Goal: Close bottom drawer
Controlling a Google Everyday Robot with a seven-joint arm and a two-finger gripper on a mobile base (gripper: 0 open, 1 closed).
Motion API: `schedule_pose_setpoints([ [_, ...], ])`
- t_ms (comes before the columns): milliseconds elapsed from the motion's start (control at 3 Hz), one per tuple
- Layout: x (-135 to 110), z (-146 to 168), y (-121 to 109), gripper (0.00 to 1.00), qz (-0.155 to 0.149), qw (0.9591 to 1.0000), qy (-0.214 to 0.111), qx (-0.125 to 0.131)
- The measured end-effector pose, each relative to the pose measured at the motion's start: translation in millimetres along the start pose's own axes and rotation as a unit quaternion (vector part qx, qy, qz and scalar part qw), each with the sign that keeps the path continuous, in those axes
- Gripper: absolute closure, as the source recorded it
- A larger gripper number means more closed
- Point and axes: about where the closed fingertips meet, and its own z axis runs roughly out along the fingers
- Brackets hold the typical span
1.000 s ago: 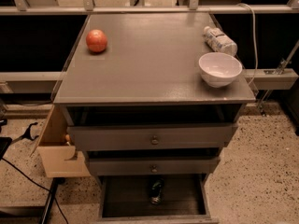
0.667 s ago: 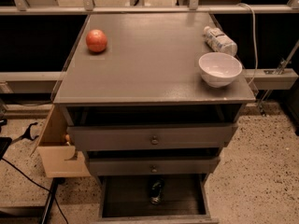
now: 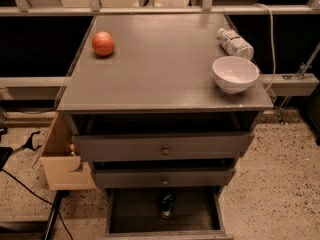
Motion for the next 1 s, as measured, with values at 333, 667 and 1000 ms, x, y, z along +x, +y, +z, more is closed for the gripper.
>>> schedule_pose_setpoints([
  [333, 0, 0, 0, 1.0, 0.0, 1.0, 0.0, 0.0],
  [667, 10, 35, 3, 1.0, -0.012, 0.9999, -0.007, -0.004],
  [1000, 18, 70, 7, 1.0, -0.017, 0.9997, -0.016, -0.011],
])
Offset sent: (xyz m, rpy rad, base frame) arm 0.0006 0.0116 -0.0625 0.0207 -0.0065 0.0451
